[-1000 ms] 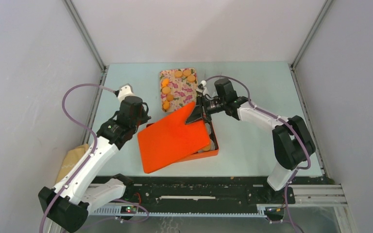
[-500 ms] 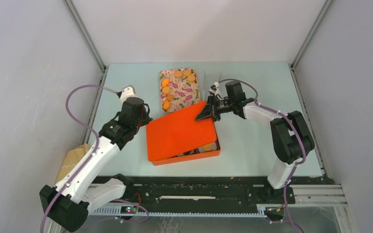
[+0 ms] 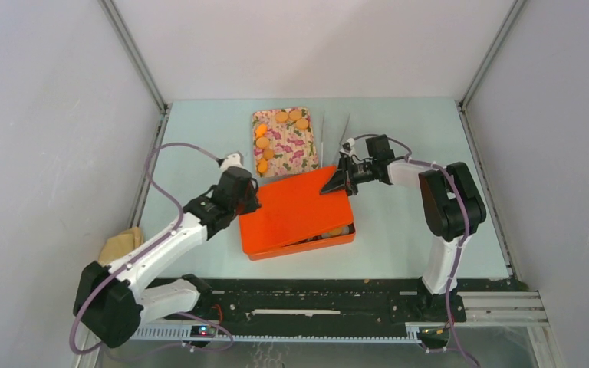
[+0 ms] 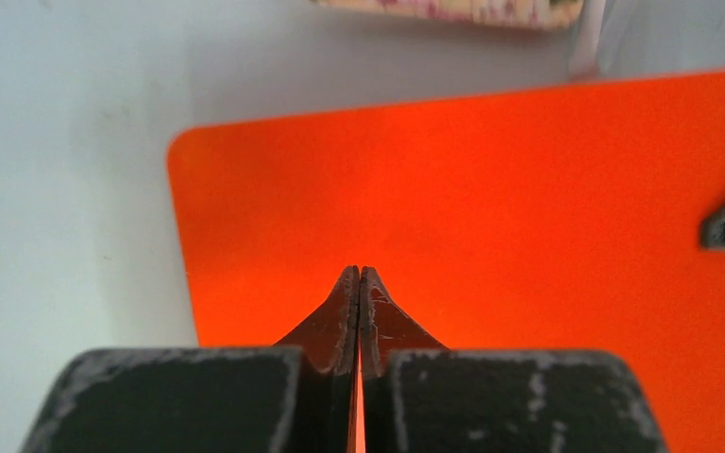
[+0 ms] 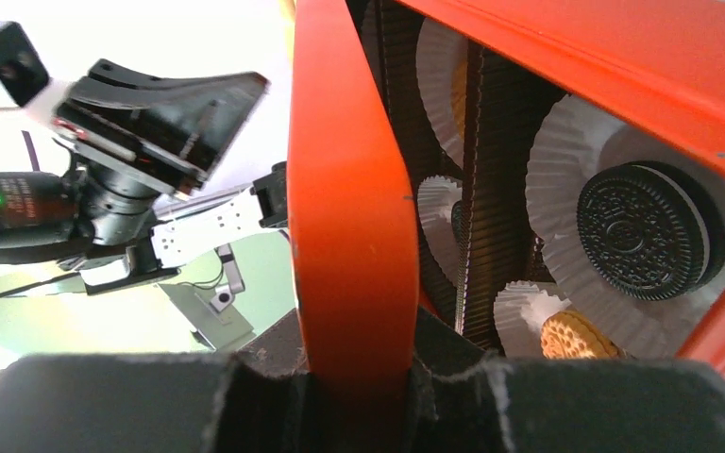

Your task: Pack the cookies

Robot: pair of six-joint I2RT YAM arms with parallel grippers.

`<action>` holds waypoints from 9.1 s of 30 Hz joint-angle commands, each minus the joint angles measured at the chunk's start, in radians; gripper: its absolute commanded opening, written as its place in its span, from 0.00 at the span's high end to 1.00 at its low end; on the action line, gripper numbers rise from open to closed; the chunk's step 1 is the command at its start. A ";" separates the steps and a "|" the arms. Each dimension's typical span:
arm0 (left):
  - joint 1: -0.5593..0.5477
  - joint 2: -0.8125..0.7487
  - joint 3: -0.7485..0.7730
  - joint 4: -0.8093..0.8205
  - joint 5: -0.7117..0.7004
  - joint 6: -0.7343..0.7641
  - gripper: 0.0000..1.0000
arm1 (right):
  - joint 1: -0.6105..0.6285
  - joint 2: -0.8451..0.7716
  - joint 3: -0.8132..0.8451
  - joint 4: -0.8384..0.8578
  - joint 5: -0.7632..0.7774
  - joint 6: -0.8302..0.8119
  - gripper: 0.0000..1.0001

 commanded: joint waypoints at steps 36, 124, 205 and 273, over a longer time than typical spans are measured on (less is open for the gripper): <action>-0.092 0.291 -0.074 0.285 0.212 -0.065 1.00 | -0.153 -0.306 0.044 -0.594 0.828 -0.224 0.47; -0.097 0.351 0.025 0.160 0.380 -0.153 1.00 | 0.087 -0.472 -0.012 -0.716 1.413 -0.106 1.00; 0.035 0.571 0.272 0.214 0.356 0.044 1.00 | -0.215 -0.194 0.163 -0.560 1.140 -0.129 1.00; -0.140 0.422 0.108 0.138 0.574 -0.103 1.00 | 0.174 -0.653 0.099 -0.901 1.582 -0.080 1.00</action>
